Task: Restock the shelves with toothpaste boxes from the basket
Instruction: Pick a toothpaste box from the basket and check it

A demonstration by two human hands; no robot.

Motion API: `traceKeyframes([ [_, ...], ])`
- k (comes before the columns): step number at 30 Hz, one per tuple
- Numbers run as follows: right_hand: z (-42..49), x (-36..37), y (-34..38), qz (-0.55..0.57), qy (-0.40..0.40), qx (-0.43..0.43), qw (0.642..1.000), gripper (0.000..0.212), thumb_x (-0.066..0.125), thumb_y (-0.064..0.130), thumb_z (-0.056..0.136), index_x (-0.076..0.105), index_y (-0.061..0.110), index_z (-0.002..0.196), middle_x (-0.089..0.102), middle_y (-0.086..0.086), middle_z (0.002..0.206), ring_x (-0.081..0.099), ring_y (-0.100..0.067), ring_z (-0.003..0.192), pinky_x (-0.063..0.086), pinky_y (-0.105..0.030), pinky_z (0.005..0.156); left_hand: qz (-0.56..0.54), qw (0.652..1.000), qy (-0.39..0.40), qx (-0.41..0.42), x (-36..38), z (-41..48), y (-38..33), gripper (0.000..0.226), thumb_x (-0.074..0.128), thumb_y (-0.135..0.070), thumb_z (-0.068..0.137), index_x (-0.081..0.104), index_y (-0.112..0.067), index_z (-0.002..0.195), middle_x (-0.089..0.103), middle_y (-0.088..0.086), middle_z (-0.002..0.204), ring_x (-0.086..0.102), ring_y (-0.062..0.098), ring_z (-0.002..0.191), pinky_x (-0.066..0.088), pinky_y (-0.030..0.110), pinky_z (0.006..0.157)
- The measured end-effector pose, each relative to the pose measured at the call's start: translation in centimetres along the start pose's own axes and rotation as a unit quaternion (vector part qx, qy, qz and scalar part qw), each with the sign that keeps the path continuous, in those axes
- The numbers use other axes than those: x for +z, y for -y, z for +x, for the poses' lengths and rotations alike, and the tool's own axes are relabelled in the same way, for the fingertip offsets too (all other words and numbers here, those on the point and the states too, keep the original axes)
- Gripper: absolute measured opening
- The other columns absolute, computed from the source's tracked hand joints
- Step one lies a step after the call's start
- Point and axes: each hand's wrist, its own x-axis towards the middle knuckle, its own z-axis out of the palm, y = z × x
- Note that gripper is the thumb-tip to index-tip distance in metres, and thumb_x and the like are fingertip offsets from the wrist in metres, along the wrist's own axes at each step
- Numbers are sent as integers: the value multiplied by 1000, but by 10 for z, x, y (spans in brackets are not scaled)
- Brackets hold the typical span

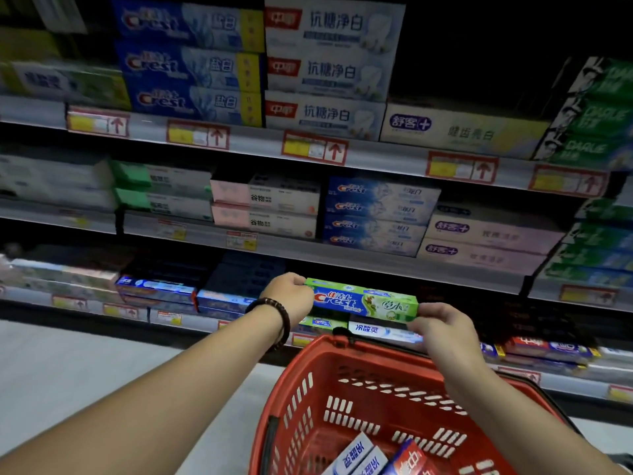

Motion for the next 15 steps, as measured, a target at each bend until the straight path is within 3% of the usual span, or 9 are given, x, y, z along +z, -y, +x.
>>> traceKeyframes([
  [2,15,12,-4,-6,1,16,1000,20,74,4,87,73,20,99,77,-1,95,70,-20,95,58,-51,96,4,1000,-1,-17,2,17,2,26,49,-13,92,64,-31,104,68,6,100,58,25,82,60,43,88],
  [4,29,24,-10,-15,9,29,999,19,74,8,86,72,20,101,76,-2,98,69,-22,97,57,-50,95,1,1000,-3,-30,4,35,7,24,46,-10,96,55,-28,81,57,4,87,53,26,82,53,38,77],
  [6,46,34,-17,-29,19,37,999,23,74,6,83,73,18,102,77,-3,98,68,-23,96,57,-47,90,-9,998,0,-58,4,49,10,23,47,-8,98,58,-21,82,53,4,82,54,26,82,48,36,73],
  [10,71,53,-23,-46,54,48,996,29,67,-3,83,70,16,105,71,-7,94,57,-20,78,45,-32,68,9,997,1,-73,8,85,20,9,52,-8,101,59,-11,97,63,9,96,61,28,83,58,39,78],
  [13,88,69,-25,-61,71,56,994,27,66,1,78,69,17,99,70,-8,89,55,-22,76,43,-35,68,-8,995,0,-98,10,106,26,8,53,-10,100,58,-4,98,63,15,91,64,36,86,61,50,87],
  [15,99,79,-27,-64,75,59,993,27,67,6,70,69,15,95,68,-7,81,54,-24,74,41,-36,68,-14,992,0,-127,10,116,32,13,54,-11,99,58,-3,90,64,13,89,70,34,92,62,46,91],
])
